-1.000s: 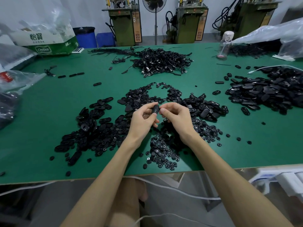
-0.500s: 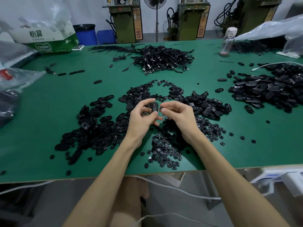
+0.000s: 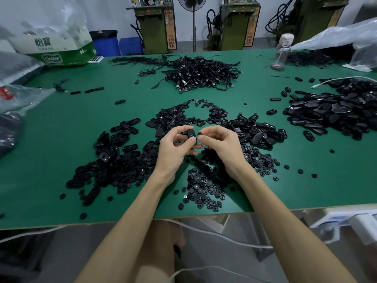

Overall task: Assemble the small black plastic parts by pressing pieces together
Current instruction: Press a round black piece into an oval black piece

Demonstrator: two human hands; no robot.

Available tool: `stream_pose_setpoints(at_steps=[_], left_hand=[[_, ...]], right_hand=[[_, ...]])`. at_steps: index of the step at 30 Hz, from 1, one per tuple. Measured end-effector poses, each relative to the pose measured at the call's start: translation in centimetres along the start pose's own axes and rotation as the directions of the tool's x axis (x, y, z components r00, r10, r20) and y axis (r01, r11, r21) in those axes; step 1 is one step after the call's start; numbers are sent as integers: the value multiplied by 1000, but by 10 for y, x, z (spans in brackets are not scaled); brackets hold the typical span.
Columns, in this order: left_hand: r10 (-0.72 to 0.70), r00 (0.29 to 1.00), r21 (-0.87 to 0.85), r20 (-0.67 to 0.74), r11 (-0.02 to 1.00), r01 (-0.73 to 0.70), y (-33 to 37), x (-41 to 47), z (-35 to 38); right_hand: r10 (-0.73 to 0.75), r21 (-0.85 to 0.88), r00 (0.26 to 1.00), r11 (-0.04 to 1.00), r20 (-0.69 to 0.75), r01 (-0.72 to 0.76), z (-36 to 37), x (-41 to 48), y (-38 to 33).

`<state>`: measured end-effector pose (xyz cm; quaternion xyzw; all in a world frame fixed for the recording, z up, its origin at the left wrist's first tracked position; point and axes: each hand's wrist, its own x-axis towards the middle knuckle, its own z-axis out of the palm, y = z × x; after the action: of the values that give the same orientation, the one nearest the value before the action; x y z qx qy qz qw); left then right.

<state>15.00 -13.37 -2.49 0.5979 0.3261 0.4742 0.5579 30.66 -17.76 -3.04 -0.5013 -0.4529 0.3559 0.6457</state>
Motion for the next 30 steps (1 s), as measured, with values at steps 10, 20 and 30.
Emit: stream_pose_setpoints(at_steps=[10, 20, 30], left_hand=[[10, 1000, -13, 0, 1000, -10, -1, 1, 0], [-31, 994, -85, -103, 996, 22, -6, 1, -1], [-87, 991, -140, -98, 987, 73, -5, 1, -1]], right_hand=[[5, 21, 1000, 1000, -27, -5, 2, -1, 0], [-29, -33, 996, 999, -83, 26, -1, 0, 2], [-37, -129, 998, 991, -52, 30, 3, -3, -2]])
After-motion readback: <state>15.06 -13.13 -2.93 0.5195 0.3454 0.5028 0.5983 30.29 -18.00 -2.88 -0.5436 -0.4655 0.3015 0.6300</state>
